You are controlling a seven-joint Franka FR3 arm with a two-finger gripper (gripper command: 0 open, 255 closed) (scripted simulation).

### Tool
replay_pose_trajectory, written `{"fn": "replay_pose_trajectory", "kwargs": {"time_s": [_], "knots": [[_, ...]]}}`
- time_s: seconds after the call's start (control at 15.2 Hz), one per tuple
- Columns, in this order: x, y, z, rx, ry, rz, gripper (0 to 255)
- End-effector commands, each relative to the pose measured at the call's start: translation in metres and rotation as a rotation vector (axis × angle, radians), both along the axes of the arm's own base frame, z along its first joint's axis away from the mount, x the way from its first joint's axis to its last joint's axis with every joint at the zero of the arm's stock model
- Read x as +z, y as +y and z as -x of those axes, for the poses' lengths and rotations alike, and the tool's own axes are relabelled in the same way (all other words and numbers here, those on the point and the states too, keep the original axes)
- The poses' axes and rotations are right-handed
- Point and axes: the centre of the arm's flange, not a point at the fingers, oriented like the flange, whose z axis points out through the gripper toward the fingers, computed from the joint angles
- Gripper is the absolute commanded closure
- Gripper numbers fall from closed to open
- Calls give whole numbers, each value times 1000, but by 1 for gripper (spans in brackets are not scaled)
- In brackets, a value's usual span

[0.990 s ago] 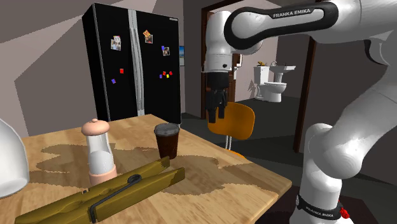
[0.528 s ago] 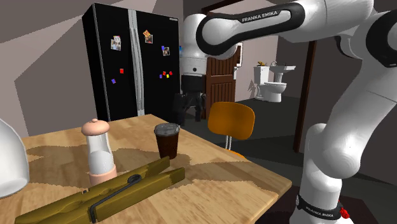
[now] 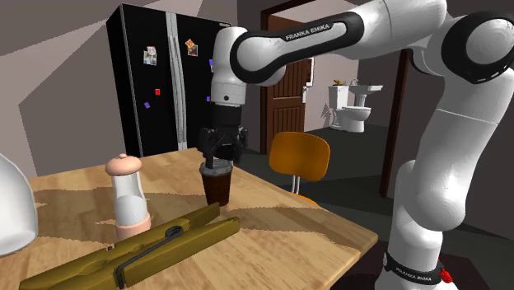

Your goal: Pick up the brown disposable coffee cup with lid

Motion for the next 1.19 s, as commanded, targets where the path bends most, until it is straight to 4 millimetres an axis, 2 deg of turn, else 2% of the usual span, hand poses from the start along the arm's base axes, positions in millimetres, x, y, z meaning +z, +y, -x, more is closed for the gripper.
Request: {"fn": "replay_pose_trajectory", "kwargs": {"time_s": [0.0,0.26,0.33,0.92,1.12], "knots": [[-11,0,0,-2,-1,0,0],[-24,0,0,-2,-1,0,0],[-24,0,0,-2,-1,0,255],[-24,0,0,-2,-1,0,255],[-8,0,0,-2,-1,0,255]]}}
